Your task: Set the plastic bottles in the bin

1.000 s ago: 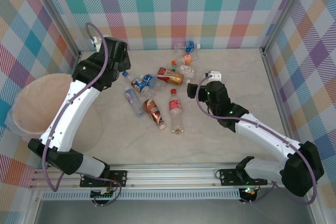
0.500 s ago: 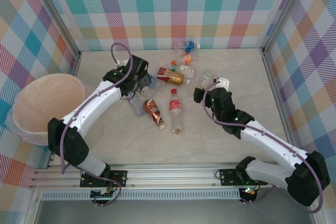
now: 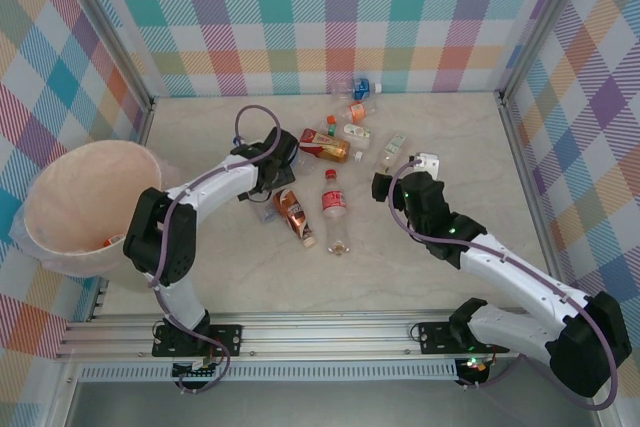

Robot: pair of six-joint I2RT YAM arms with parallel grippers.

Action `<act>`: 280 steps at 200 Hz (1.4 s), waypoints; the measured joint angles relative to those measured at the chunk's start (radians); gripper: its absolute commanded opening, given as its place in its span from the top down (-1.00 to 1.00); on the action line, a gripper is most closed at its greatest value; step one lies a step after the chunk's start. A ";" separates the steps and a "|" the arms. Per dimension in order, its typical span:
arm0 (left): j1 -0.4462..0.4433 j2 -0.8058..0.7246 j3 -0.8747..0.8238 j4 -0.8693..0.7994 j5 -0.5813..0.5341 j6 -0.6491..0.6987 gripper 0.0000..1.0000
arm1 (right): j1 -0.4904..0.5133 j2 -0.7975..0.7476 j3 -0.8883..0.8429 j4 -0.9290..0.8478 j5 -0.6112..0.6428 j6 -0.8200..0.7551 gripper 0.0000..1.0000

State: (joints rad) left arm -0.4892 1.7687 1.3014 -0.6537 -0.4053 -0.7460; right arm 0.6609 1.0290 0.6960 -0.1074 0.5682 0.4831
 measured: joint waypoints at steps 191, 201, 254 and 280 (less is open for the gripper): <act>0.130 0.038 -0.229 0.300 0.153 -0.055 -0.25 | 0.000 -0.043 0.000 -0.054 0.000 0.000 -0.99; 0.132 0.043 -0.235 0.314 0.158 -0.051 -0.19 | 0.000 -0.049 0.000 -0.054 0.000 -0.001 -0.99; 0.135 0.041 -0.239 0.349 0.170 -0.039 0.02 | 0.000 -0.056 -0.016 -0.034 -0.036 -0.077 -0.99; 0.135 0.012 -0.239 0.336 0.169 -0.019 0.06 | 0.000 -0.061 -0.017 0.001 -0.113 -0.181 -0.99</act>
State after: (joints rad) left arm -0.3546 1.7805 1.0626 -0.3180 -0.2359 -0.7647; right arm 0.6609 0.9676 0.6792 -0.1066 0.4557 0.3019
